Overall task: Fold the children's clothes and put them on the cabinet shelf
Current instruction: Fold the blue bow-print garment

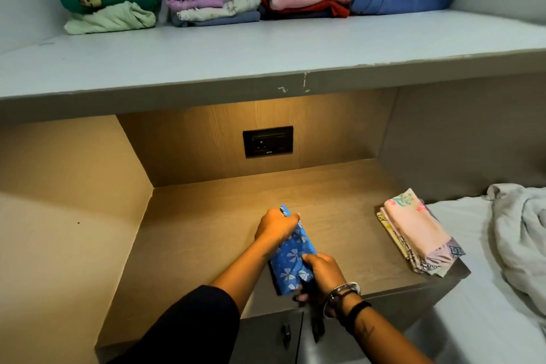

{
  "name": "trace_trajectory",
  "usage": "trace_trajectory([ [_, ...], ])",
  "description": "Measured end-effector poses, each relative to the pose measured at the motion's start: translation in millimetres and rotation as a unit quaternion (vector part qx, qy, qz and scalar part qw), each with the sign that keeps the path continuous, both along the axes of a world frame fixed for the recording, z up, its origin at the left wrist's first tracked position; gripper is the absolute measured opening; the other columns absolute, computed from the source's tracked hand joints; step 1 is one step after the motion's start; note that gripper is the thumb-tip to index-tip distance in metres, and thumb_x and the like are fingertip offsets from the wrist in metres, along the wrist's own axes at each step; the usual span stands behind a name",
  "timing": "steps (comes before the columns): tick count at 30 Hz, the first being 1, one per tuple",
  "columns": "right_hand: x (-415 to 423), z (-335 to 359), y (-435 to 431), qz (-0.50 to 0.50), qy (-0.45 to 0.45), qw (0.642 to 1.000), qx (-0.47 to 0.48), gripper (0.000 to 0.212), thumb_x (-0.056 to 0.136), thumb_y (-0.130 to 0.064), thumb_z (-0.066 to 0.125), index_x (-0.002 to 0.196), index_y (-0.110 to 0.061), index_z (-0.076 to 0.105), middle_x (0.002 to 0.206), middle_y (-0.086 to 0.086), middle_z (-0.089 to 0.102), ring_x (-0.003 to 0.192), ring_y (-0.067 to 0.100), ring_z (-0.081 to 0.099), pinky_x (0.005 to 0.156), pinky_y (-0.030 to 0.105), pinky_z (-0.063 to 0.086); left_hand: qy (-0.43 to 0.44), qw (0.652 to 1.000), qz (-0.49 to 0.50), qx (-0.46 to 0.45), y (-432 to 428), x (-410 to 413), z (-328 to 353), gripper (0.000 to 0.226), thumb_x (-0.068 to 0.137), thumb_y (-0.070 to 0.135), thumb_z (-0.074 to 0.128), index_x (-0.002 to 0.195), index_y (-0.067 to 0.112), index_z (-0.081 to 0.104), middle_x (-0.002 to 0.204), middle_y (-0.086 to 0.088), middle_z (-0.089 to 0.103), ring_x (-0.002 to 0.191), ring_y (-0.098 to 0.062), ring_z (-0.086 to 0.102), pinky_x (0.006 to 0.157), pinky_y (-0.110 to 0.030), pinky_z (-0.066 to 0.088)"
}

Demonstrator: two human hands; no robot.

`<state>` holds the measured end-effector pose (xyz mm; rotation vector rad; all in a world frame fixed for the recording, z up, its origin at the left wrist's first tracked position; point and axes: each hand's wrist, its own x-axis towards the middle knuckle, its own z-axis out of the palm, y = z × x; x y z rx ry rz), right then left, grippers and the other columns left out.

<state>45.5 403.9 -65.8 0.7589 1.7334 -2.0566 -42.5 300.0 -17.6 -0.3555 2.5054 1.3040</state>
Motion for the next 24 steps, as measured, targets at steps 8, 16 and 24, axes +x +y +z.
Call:
trace_trajectory([
  [8, -3.0, -17.8, 19.2, 0.064, 0.082, 0.954, 0.282, 0.015, 0.090, -0.022, 0.058, 0.078, -0.013, 0.058, 0.079, 0.005, 0.065, 0.072, 0.021, 0.060, 0.069, 0.033, 0.051, 0.066, 0.994, -0.021, 0.084, -12.6, 9.1, -39.0, 0.009, 0.094, 0.023, 0.060, 0.091, 0.015, 0.058, 0.092, -0.014, 0.065, 0.075, -0.020, 0.058, 0.064, -0.028, 0.048],
  [16, -11.1, -13.0, 17.7, 0.101, 0.133, 0.830, 0.533, 0.064, 0.080, -0.072, 0.037, 0.111, -0.020, 0.056, 0.113, 0.004, 0.060, 0.107, 0.027, 0.054, 0.078, 0.036, 0.043, -0.027, 0.981, 0.191, -0.006, -26.1, 31.0, -55.7, 0.055, 0.076, 0.040, 0.073, 0.118, 0.010, 0.052, 0.121, -0.009, 0.061, 0.102, -0.031, 0.065, 0.086, -0.041, 0.056],
  [24, -47.9, -6.5, 19.0, 0.107, 0.044, 0.949, 0.293, 0.036, 0.076, -0.051, 0.065, 0.076, -0.017, 0.055, 0.081, 0.006, 0.065, 0.074, 0.024, 0.062, 0.073, 0.037, 0.053, -0.079, 0.954, 0.152, 0.246, -0.8, 27.6, -39.8, 0.026, 0.083, 0.007, 0.065, 0.108, 0.000, 0.064, 0.094, -0.019, 0.074, 0.079, -0.033, 0.072, 0.074, -0.038, 0.062],
])
